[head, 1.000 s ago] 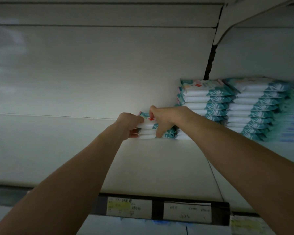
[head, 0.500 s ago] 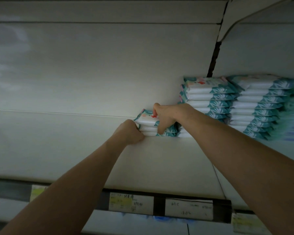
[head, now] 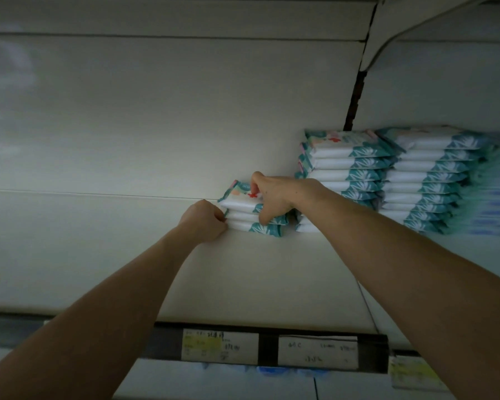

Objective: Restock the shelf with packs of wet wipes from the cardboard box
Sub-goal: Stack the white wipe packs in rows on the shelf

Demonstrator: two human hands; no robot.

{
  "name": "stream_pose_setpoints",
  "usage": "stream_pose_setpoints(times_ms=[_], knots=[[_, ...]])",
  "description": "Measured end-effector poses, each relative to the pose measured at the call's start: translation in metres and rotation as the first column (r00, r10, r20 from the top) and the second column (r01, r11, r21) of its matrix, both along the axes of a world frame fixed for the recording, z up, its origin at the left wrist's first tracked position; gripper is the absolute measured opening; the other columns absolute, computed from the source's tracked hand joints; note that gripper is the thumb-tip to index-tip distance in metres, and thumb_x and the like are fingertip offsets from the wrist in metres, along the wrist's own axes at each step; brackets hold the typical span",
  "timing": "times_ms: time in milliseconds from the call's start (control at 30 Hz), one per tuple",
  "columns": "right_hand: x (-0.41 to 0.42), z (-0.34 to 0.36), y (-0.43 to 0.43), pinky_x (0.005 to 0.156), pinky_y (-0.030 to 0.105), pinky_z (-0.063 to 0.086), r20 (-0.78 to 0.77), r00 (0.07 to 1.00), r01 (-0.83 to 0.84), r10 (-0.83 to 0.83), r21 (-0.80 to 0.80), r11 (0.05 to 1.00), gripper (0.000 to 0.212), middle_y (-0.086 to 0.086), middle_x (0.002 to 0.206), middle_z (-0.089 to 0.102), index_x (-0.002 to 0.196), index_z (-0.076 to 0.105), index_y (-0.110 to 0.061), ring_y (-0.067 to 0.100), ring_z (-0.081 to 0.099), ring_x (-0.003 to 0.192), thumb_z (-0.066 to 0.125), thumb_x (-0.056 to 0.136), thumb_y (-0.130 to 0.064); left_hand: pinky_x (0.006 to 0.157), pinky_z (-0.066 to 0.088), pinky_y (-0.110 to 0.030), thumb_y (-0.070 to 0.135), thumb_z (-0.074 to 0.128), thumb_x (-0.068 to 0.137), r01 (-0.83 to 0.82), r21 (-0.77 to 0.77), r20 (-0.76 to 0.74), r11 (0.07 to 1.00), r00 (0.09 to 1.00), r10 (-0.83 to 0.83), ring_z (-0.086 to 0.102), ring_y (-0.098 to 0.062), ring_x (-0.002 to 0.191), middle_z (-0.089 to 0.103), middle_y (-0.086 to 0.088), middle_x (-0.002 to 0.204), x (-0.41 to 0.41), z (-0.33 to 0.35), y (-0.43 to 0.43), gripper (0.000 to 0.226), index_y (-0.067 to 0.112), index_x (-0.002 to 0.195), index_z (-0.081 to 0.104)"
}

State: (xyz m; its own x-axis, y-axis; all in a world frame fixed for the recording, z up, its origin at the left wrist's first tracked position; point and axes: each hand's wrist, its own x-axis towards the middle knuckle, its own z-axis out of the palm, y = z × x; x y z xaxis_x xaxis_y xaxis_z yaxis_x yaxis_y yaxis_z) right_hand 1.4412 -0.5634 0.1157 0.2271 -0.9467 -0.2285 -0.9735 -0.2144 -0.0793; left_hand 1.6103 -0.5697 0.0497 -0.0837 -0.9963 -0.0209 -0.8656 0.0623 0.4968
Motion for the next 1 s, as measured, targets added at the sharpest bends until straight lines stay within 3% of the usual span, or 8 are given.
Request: stream_pose_setpoints(times_ms=[100,233,467,633,767,867,933,1000], knots=[[0.004,0.0,0.0,0.068,0.034,0.045,-0.018,1.0,-0.007,0.007,-0.011,1.0,0.062,0.003,0.104,0.051,0.125,0.034,-0.022,0.022,0.054,0.085,0.072,0.076,-0.028,0.066,0.042,-0.024,0.016,0.063,0.083,-0.025,0.03,-0.044,0.999,0.999,0.026,0.056,-0.022,0.075,0.064,-0.011,0.081,0.0,-0.002,0.001,0.017,0.005,0.09,0.074],[0.006,0.0,0.001,0.066,0.034,0.044,-0.032,0.999,-0.004,0.005,0.003,1.0,0.063,-0.001,0.094,0.048,0.125,0.033,-0.023,0.02,0.053,0.08,0.072,0.076,-0.029,0.065,0.044,-0.025,0.016,0.065,0.081,-0.044,0.083,-0.074,0.996,0.996,0.051,0.056,-0.022,0.074,0.059,-0.007,0.075,-0.003,-0.001,0.002,0.016,0.002,0.087,0.069],[0.0,0.012,0.01,0.068,0.033,0.044,-0.168,0.986,-0.002,0.008,0.038,0.999,0.073,0.004,0.11,0.053,0.129,0.031,-0.022,0.024,0.056,0.089,0.076,0.074,-0.036,0.071,0.051,-0.031,0.015,0.066,0.079,-0.073,0.088,-0.082,0.993,0.993,0.08,0.062,-0.026,0.079,0.067,-0.014,0.086,-0.003,0.0,0.001,0.02,0.001,0.093,0.069],[-0.002,0.006,0.011,0.069,0.035,0.048,-0.211,0.977,-0.022,0.015,-0.031,0.999,0.074,0.008,0.108,0.056,0.129,0.031,-0.017,0.025,0.057,0.087,0.078,0.073,-0.031,0.073,0.052,-0.035,0.017,0.068,0.08,-0.022,0.138,-0.089,0.99,0.995,0.035,0.057,-0.026,0.076,0.065,-0.018,0.088,-0.004,0.005,0.001,0.024,-0.001,0.097,0.068],[0.0,0.006,0.011,0.062,0.032,0.043,-0.25,0.968,-0.054,0.031,-0.087,0.995,0.065,0.008,0.106,0.054,0.128,0.034,-0.013,0.024,0.055,0.085,0.074,0.077,-0.022,0.069,0.048,-0.031,0.019,0.069,0.079,-0.016,0.177,-0.113,0.984,0.993,0.036,0.056,-0.025,0.071,0.063,-0.015,0.081,-0.005,0.008,0.007,0.028,-0.003,0.097,0.069],[0.003,0.003,0.011,0.063,0.032,0.041,-0.281,0.959,-0.078,0.034,-0.144,0.986,0.061,0.007,0.102,0.051,0.125,0.037,-0.011,0.022,0.051,0.082,0.073,0.078,-0.02,0.066,0.047,-0.029,0.02,0.071,0.081,-0.011,0.218,-0.133,0.976,0.99,0.041,0.055,-0.023,0.07,0.062,-0.013,0.081,-0.008,0.014,0.013,0.041,-0.003,0.114,0.063],[0.003,0.004,0.013,0.066,0.032,0.041,-0.255,0.966,-0.08,0.044,-0.132,0.988,0.061,0.006,0.103,0.049,0.125,0.038,-0.012,0.021,0.049,0.084,0.074,0.078,-0.029,0.064,0.05,-0.028,0.024,0.073,0.083,0.012,0.288,-0.23,0.957,0.972,0.057,0.057,-0.019,0.071,0.062,-0.009,0.089,-0.009,0.024,0.016,0.064,0.005,0.137,0.044],[0.002,0.007,0.014,0.068,0.033,0.041,-0.222,0.974,-0.076,0.05,-0.111,0.991,0.062,0.006,0.107,0.05,0.127,0.039,-0.013,0.021,0.048,0.087,0.074,0.079,-0.034,0.068,0.054,-0.03,0.031,0.071,0.085,0.063,0.345,-0.362,0.936,0.929,0.072,0.06,-0.018,0.075,0.061,-0.008,0.1,-0.01,0.032,0.019,0.075,0.017,0.146,0.029]])
